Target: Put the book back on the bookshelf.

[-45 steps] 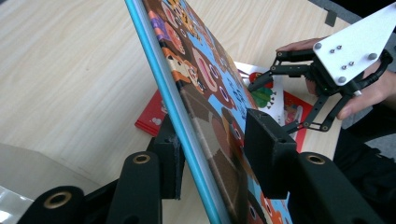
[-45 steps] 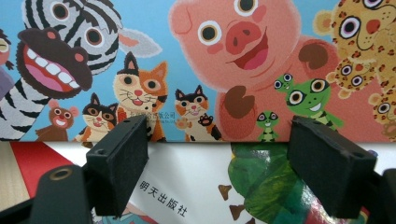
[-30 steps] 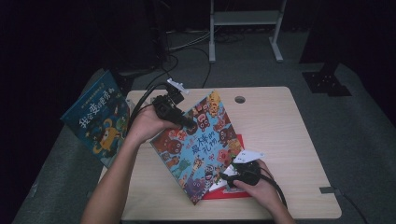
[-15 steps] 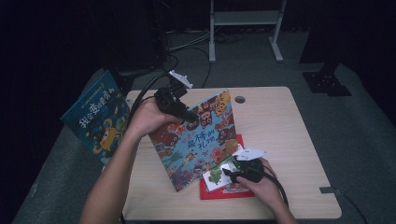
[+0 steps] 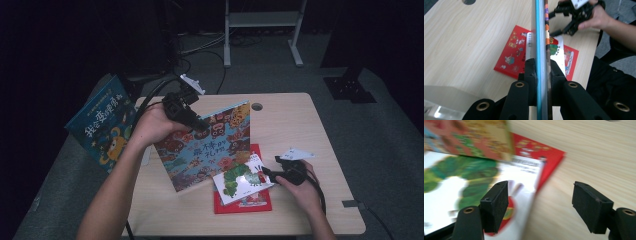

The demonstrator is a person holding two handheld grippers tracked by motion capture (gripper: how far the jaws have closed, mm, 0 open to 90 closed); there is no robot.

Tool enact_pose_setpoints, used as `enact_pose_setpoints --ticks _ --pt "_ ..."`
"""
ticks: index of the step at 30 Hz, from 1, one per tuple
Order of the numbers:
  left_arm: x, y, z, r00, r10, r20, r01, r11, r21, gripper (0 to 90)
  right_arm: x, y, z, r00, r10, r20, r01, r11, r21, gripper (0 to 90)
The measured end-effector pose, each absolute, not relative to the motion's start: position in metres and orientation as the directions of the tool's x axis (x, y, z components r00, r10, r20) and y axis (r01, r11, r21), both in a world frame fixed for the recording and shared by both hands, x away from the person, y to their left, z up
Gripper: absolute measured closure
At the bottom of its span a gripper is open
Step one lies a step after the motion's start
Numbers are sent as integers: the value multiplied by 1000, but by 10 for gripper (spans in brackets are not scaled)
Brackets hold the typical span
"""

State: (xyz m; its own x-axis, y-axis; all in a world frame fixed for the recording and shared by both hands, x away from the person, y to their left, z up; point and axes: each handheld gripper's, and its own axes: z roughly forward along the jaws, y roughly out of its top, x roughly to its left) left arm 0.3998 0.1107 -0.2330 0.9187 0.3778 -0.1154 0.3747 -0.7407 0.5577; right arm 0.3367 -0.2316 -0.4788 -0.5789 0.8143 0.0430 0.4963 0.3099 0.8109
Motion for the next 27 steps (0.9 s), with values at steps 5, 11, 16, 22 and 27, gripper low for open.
enact_pose_setpoints --ticks 5,11,16,22,27 --pt "398 115 -231 911 399 -107 389 -743 544 805 350 -252 -483 -522 852 34 523 288 802 265" --pt "394 125 -228 897 430 -102 415 -739 531 805 362 -272 -491 -453 891 20 552 262 792 253" --pt "389 136 -224 887 451 -102 431 -729 532 805 367 -278 -498 -422 906 -4 568 268 778 253" --pt "379 159 -219 865 492 -99 461 -702 543 805 377 -280 -502 -401 916 -2 598 264 757 239" --pt "369 189 -218 823 559 -100 516 -665 540 805 380 -282 -503 -392 920 13 621 254 741 183"
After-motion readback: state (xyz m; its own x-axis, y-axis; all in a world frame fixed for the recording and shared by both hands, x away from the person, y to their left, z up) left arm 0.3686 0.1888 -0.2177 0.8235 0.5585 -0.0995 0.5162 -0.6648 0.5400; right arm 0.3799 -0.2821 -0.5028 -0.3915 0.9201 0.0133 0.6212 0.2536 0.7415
